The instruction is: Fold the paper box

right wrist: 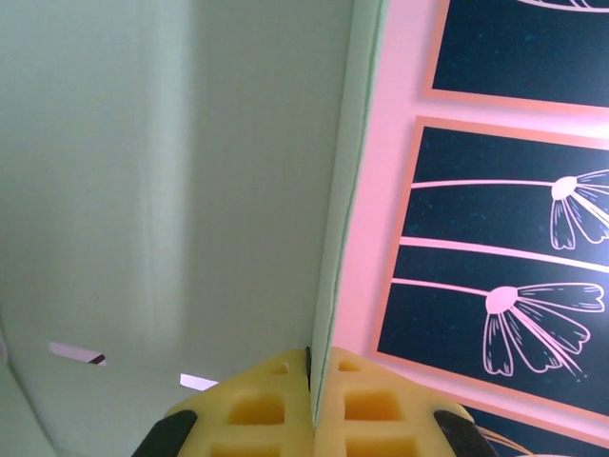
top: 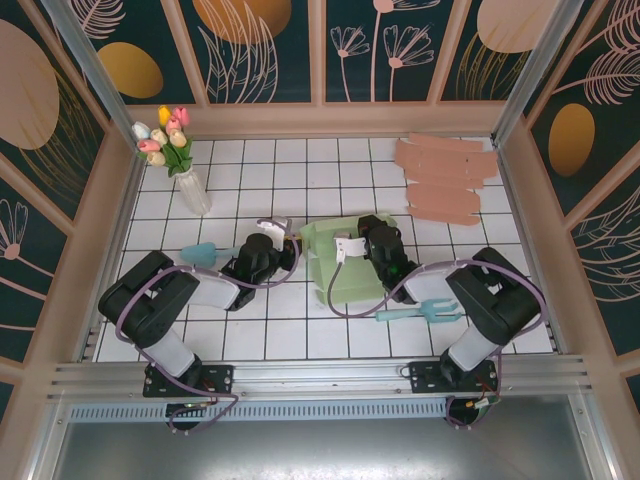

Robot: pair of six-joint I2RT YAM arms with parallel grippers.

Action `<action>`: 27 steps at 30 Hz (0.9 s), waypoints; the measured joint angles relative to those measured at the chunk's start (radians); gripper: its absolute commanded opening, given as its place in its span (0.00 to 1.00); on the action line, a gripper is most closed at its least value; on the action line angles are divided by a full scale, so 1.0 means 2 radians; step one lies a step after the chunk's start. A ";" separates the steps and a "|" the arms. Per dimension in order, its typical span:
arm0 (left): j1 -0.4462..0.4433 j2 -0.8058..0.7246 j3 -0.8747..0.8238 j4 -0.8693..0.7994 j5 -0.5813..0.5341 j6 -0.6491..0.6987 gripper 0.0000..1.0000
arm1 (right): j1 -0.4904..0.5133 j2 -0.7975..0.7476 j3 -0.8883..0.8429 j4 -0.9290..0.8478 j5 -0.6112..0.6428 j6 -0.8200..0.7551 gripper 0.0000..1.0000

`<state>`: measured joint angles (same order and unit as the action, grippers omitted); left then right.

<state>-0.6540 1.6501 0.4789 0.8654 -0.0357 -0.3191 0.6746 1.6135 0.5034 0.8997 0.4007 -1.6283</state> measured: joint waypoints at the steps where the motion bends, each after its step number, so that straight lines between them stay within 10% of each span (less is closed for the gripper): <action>1: 0.000 0.000 0.000 0.002 0.003 0.003 0.24 | 0.000 0.002 -0.001 0.010 0.002 -0.004 0.00; 27: 0.000 0.062 0.042 0.015 0.040 0.023 0.27 | 0.001 0.027 -0.011 0.088 0.032 -0.034 0.00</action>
<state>-0.6540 1.7748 0.5625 0.8963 0.0437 -0.2733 0.6773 1.6672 0.4812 1.0748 0.4652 -1.6966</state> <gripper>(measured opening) 0.272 0.051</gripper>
